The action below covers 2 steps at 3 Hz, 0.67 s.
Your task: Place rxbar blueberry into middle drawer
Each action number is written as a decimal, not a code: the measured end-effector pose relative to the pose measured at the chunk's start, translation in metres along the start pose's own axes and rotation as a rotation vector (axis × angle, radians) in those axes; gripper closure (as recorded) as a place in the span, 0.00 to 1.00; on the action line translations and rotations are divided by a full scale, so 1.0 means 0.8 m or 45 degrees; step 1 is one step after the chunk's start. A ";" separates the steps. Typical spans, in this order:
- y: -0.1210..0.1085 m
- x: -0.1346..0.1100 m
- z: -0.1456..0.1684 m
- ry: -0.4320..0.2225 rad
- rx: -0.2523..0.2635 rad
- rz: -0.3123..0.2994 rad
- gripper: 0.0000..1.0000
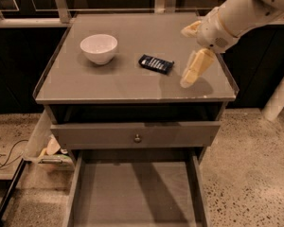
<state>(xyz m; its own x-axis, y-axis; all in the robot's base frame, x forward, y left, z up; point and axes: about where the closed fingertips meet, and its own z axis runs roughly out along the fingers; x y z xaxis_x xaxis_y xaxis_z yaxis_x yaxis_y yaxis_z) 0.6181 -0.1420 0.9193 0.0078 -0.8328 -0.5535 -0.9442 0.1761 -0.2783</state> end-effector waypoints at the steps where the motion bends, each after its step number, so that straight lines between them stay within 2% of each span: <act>1: -0.023 0.010 0.033 -0.084 -0.032 0.072 0.00; 2: -0.039 0.017 0.059 -0.151 -0.080 0.158 0.00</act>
Offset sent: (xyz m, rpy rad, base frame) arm 0.0687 0.0054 -0.0499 0.2389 0.1585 -0.0582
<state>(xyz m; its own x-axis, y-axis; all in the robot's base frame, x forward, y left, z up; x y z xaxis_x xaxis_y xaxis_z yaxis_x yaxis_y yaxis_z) 0.6635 -0.1342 0.8830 -0.0745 -0.7382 -0.6704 -0.9591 0.2371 -0.1544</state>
